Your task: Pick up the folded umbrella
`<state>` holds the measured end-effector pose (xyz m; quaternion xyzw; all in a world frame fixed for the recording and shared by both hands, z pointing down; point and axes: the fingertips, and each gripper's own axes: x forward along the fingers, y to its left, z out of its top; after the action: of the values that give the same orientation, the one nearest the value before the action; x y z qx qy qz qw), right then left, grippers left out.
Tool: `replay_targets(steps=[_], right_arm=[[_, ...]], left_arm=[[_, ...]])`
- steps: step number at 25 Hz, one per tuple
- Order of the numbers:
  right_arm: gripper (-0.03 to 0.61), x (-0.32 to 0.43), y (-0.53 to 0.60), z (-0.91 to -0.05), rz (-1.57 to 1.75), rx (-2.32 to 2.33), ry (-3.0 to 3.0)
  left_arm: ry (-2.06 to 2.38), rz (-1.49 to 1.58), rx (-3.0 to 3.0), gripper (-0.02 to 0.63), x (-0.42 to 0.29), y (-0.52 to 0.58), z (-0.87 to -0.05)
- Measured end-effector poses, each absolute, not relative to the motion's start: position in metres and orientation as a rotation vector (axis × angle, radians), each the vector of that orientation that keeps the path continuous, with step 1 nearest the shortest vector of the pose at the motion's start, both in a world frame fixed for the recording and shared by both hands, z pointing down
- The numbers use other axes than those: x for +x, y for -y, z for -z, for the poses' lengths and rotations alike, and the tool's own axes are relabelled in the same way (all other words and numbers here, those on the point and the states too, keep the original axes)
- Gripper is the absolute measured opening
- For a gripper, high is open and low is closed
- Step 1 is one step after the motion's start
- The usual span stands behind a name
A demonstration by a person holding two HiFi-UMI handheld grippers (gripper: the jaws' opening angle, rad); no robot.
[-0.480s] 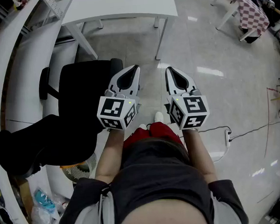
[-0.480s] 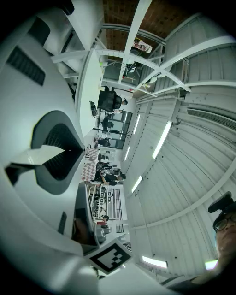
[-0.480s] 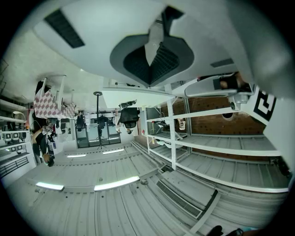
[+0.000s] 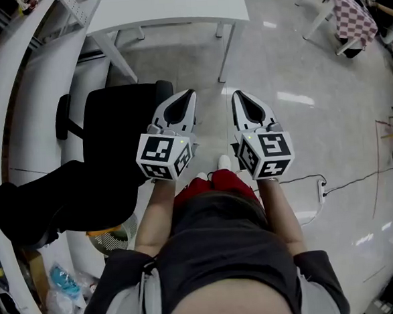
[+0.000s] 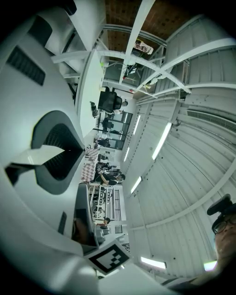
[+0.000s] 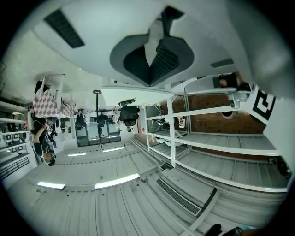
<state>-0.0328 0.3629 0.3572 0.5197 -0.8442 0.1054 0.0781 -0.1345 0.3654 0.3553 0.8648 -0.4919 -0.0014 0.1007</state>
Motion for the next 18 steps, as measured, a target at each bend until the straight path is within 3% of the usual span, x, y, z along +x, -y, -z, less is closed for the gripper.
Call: replay_targets(steps=[18], right_arm=[[0.018, -0.011, -0.343, -0.363, -0.397, 1.628, 2.499]], left_arm=[[1.461, -0.012, 2.568, 0.012, -0.129, -0.344, -0.354]])
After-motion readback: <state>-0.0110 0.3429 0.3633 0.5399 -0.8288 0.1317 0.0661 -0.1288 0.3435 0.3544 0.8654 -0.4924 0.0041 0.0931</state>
